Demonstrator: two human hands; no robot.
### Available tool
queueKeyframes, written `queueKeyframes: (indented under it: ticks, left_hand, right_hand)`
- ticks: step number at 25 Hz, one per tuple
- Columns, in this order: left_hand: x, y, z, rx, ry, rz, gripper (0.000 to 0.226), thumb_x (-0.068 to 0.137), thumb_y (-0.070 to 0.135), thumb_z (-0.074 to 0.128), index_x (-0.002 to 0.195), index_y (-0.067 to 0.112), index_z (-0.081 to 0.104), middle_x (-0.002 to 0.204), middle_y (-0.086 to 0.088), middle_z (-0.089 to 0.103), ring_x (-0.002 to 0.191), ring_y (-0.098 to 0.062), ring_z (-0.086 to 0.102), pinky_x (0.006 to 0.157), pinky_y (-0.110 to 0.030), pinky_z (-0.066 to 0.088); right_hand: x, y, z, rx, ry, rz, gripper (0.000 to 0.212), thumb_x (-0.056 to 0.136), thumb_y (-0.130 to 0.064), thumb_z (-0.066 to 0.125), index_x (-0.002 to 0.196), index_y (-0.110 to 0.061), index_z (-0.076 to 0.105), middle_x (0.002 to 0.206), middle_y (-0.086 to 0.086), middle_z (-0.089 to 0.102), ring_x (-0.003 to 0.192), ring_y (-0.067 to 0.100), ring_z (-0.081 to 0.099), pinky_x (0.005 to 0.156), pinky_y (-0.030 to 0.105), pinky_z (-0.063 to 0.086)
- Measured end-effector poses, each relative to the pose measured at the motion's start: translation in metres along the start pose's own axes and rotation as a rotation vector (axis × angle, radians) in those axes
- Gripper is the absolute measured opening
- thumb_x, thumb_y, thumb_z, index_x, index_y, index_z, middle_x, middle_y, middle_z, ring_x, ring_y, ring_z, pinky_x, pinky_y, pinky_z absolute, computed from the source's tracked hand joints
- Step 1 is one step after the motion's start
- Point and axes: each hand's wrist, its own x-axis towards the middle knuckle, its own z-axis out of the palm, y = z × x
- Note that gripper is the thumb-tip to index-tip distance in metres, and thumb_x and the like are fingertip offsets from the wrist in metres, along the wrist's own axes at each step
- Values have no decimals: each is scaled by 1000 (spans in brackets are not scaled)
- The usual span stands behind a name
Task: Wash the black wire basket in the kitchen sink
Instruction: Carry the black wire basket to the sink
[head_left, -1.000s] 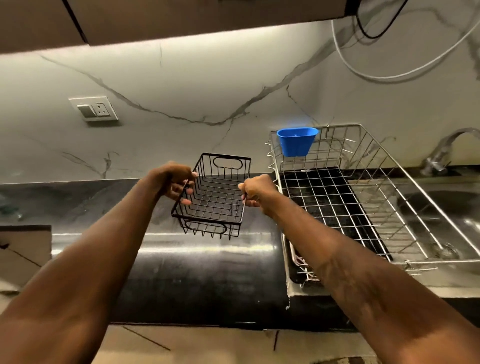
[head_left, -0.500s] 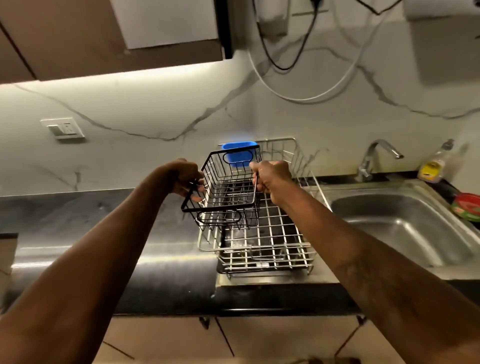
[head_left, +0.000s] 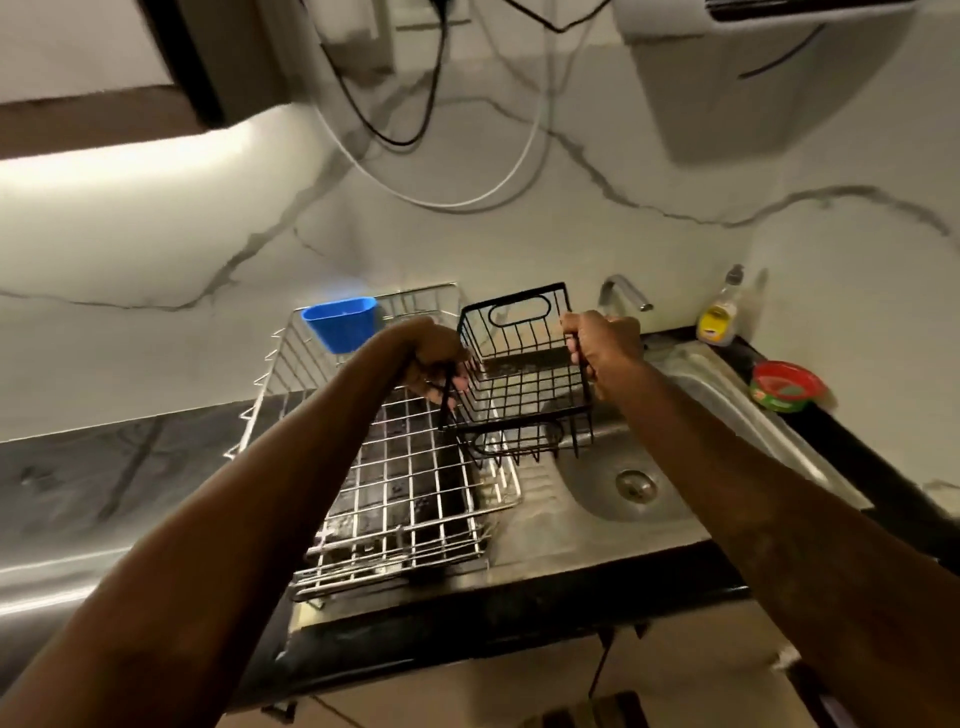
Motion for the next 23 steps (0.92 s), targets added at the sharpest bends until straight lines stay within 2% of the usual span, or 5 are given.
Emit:
queueKeyframes:
  ticks: [2,7,12,20,23]
  left_hand:
    - [34,25,23,-1,-33,-9,30,109,31,45,94,8,58,83,-6,60,77,-17,57,80,-41,57]
    - [94,67,63,-14,-179,-94,22,109,17,43,92,8,55,64,-8,65,65,-16,52,50,-34,60]
    - [155,87,112,-46,-252,-157,21,109,12,38,100,6,55,82,-13,60,76,-25,61,97,-46,50]
    - [232,87,194,-101,-297,-309,33,111,18,39,135,-1,51,91,-14,57,123,-30,61,100,-44,48]
    - [253,80,229,-101,-256,-347,24,110,12,36,101,3,56,86,-14,58,86,-24,65,102,-43,52]
  right_hand:
    - [36,5,-24,-1,34,18,21,85,-17,71,94,2,74,66,4,66,38,7,48,34,17,36]
    - [109,20,-64,-80,26,52,21,83,-19,74,95,-2,76,61,1,63,39,7,49,40,19,38]
    - [171,53,-94,-169,31,66,20,89,-21,72,77,-6,70,61,7,60,49,13,49,50,24,44]
    - [260,132,-134,-296,11,240,14,84,-26,73,90,-14,76,53,-1,60,46,14,53,56,31,46]
    - [292,161,-151,-365,-49,264,18,86,-27,72,90,-9,76,50,-1,59,45,16,54,56,31,47]
